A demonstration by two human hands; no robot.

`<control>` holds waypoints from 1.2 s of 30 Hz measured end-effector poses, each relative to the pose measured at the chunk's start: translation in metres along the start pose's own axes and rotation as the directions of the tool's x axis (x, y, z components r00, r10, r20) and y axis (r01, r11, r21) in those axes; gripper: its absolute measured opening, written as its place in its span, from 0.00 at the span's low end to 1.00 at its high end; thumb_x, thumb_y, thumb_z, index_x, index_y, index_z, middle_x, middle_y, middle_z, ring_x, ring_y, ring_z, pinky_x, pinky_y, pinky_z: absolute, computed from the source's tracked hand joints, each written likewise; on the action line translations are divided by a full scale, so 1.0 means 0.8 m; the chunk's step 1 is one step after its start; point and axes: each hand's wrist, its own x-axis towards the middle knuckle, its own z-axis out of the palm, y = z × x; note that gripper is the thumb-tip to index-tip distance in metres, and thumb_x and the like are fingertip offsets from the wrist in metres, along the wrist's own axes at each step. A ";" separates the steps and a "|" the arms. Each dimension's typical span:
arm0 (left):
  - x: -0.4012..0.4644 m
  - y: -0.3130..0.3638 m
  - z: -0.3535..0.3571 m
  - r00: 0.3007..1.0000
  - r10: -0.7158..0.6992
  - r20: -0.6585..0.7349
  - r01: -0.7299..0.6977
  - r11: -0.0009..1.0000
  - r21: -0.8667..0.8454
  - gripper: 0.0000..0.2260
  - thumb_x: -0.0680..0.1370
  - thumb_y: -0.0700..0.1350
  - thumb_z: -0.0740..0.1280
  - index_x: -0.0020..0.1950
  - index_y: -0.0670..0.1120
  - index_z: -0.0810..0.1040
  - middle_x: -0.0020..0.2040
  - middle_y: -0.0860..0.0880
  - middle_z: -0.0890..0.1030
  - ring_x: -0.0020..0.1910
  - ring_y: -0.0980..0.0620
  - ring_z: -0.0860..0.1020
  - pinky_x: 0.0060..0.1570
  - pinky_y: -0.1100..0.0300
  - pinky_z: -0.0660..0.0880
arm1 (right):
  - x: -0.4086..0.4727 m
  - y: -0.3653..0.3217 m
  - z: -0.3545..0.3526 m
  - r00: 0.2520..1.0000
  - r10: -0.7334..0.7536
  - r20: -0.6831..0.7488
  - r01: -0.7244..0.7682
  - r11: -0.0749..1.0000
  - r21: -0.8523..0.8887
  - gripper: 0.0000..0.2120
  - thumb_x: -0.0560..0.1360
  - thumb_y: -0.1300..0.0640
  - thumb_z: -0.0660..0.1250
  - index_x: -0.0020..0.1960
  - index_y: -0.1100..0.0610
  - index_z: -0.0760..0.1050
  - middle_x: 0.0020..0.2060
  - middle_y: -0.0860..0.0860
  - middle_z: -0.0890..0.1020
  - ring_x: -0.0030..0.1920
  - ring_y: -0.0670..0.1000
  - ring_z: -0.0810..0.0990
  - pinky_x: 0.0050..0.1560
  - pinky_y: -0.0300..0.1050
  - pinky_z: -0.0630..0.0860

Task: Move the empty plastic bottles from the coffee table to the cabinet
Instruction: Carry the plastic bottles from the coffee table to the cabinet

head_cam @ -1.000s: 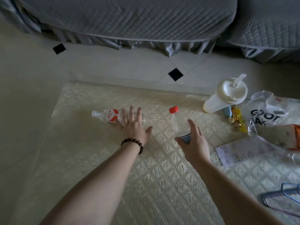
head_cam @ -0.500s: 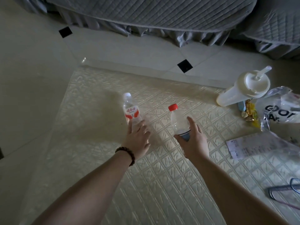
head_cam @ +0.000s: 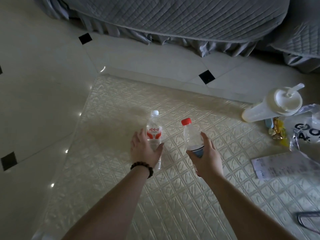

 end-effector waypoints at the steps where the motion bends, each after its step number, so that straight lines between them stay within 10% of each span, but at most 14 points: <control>1: 0.007 0.003 0.005 0.997 -0.071 0.006 0.071 0.997 -0.031 0.42 0.65 0.64 0.70 0.70 0.43 0.61 0.64 0.40 0.71 0.64 0.40 0.67 0.62 0.44 0.67 | 0.003 0.001 0.001 1.000 -0.001 -0.006 0.001 1.000 -0.010 0.38 0.70 0.49 0.73 0.74 0.46 0.57 0.66 0.48 0.71 0.56 0.55 0.78 0.51 0.51 0.79; 14: 0.043 0.023 0.014 0.964 -0.262 0.048 0.262 0.965 0.000 0.31 0.67 0.60 0.71 0.61 0.42 0.69 0.58 0.45 0.75 0.56 0.44 0.76 0.50 0.50 0.75 | 0.013 0.020 0.008 0.996 0.008 -0.086 -0.005 1.000 0.028 0.36 0.67 0.51 0.75 0.70 0.50 0.62 0.62 0.54 0.75 0.58 0.56 0.76 0.53 0.51 0.75; 36: -0.189 0.114 -0.257 0.977 0.212 0.005 -0.200 0.931 -0.305 0.25 0.66 0.53 0.77 0.56 0.46 0.70 0.51 0.50 0.74 0.43 0.53 0.74 0.38 0.61 0.70 | -0.259 -0.114 -0.135 0.954 0.105 -0.280 -0.064 0.987 0.150 0.37 0.66 0.47 0.75 0.70 0.46 0.61 0.62 0.51 0.76 0.57 0.54 0.77 0.52 0.51 0.76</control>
